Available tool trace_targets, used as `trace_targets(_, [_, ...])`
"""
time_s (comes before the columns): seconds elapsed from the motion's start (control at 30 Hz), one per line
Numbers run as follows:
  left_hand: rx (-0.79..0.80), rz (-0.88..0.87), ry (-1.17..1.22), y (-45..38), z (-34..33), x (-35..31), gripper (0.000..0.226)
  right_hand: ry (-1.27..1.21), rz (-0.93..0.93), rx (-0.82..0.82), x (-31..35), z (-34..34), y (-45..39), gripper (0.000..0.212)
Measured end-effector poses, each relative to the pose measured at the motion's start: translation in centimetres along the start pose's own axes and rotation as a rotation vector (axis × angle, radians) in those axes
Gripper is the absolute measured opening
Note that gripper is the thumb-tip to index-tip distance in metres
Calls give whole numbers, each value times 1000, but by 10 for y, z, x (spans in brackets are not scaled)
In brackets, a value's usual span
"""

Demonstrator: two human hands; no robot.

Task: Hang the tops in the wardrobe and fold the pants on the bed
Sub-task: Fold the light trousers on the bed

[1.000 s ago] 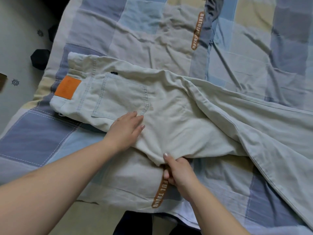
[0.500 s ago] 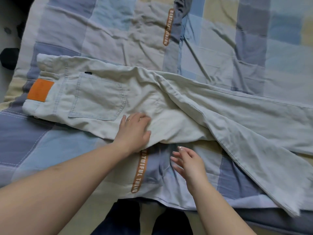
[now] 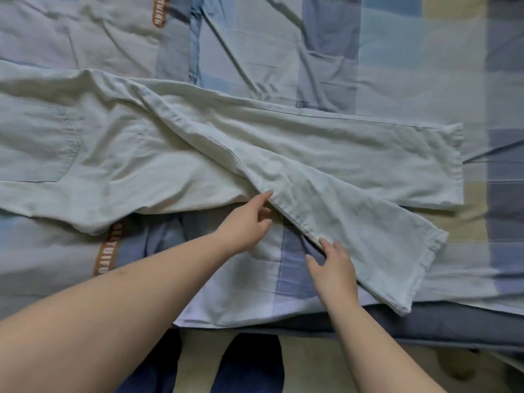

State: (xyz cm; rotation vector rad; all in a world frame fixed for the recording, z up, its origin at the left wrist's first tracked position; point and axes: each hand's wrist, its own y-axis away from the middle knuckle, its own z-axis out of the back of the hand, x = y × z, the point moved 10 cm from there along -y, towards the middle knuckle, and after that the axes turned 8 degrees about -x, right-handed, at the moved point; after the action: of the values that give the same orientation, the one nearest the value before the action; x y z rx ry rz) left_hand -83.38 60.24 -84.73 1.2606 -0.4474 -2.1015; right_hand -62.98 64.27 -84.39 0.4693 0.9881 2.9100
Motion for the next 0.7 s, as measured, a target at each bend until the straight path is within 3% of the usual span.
trace_targets(0.03, [29, -5, -51, -4, -13, -2, 65, 236, 159, -15, -1, 2, -4, 57])
trace_targets(0.1, [73, -40, -211, -17, -37, -6, 71, 461, 353, 12, -8, -2, -15, 63])
trace_targets(0.2, [-28, -64, -310, -33, -42, -13, 66, 493, 458, 61, -19, -8, -29, 66])
trace_targets(0.33, [-207, -132, -268, -35, -42, -35, 46, 534, 619, -51, -25, -2, -40, 72])
trace_targets(0.43, [-288, -155, -238, -31, -40, -49, 30, 628, 615, -80, -50, 1, -43, 78])
trace_targets(0.5, [-305, -193, -257, -29, -36, -61, 21, 542, 601, -141, -63, 16, -41, 78])
trace_targets(0.63, [-330, -340, -353, -31, -21, -96, 13, 432, 626, -165, -89, 58, -49, 60])
trace_targets(0.7, [-373, -380, -353, -39, -9, -118, 11, 375, 480, -147, -106, 98, -73, 50])
